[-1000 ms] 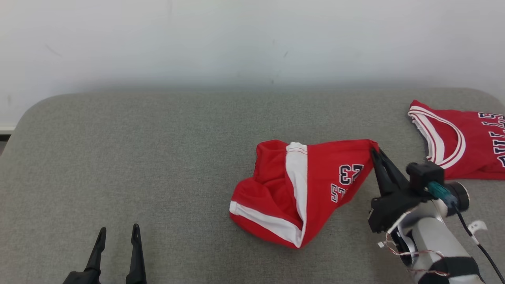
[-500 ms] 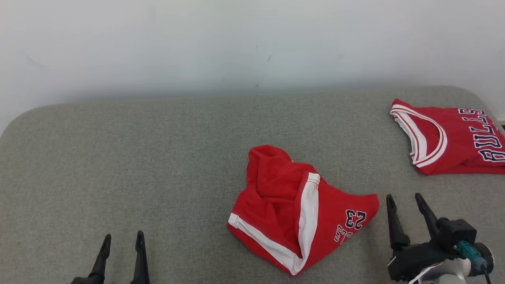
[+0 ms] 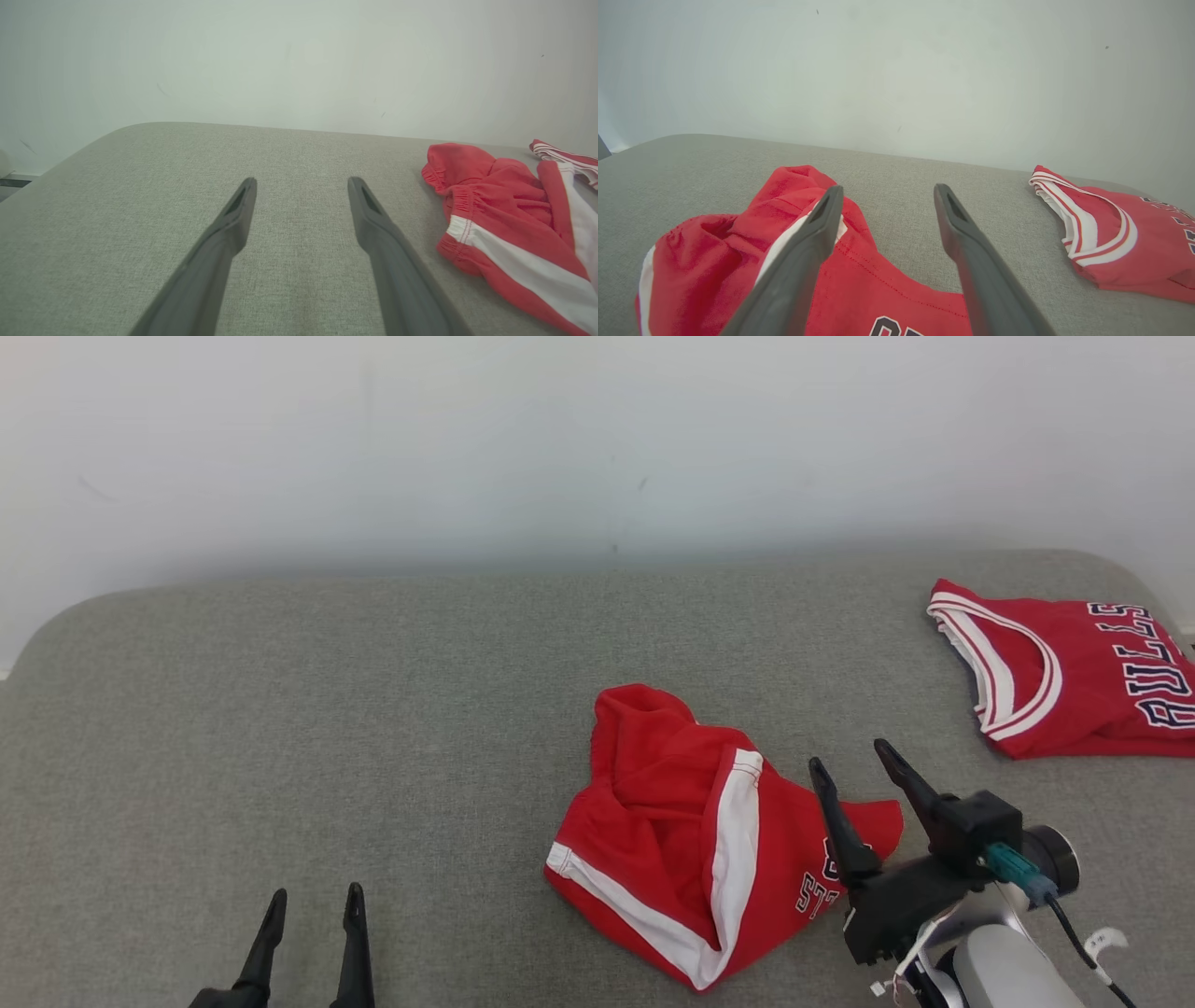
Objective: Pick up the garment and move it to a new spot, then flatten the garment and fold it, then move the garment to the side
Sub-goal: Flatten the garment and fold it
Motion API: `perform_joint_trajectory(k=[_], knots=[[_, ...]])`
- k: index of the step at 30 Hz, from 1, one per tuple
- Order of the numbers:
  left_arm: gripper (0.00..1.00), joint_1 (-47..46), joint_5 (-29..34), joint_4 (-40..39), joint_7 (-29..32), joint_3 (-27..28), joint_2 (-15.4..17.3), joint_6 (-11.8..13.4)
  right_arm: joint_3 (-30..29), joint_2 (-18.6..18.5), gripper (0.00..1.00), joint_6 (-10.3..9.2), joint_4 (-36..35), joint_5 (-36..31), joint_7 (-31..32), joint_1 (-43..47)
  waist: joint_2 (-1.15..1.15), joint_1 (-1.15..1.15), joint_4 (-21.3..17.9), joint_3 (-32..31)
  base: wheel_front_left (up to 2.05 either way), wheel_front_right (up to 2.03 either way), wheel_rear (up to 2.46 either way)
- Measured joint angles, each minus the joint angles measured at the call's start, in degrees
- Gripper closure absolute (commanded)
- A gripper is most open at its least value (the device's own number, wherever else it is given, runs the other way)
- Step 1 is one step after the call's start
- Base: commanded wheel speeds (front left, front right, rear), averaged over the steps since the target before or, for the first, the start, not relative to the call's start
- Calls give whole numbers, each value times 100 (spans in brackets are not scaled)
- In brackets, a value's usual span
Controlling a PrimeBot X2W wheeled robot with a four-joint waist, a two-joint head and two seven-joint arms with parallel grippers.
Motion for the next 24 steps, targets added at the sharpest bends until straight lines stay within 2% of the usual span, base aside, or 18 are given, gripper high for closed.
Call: perform_joint_trajectory(k=[5, 13, 15, 16, 17, 18, 19, 24], knots=[[0, -16, -36, 25, 0, -103, -2, 4, 391, -145, 0, 0, 277, 142, 209, -377, 0, 0, 149, 8, 0, 0, 0], [0, -119, -96, 86, 0, -269, -1, 44, 779, -324, 0, 0, 1100, 508, 485, -866, 0, 0, 519, 87, 0, 0, 0], [0, -130, -119, 107, 0, -294, -1, 45, 853, -307, 13, 0, 1254, 628, 486, -933, 0, 0, 599, 124, 0, 0, 0], [0, -142, -121, 110, 0, -305, -1, 45, 905, -309, 13, 0, 1355, 666, 512, -977, 0, 0, 633, 146, 0, 0, 0], [0, -157, -121, 112, 0, -312, -1, 47, 955, -307, 50, 0, 1454, 712, 558, -1009, 0, 0, 661, 169, 0, 0, 0], [0, -170, -123, 111, 0, -316, 0, 51, 994, -297, 92, 0, 1526, 755, 555, -1027, 0, 0, 683, 193, 0, 0, 0], [0, -185, -126, 110, 0, -321, -1, 53, 1007, -296, 100, 0, 1580, 776, 491, -1042, 0, 0, 700, 217, 0, 0, 0], [0, -187, -125, 121, 0, -250, -1, 69, 1001, -309, 100, 0, 1656, 833, 33, -1169, 0, 0, 655, 249, 0, 0, 0]])
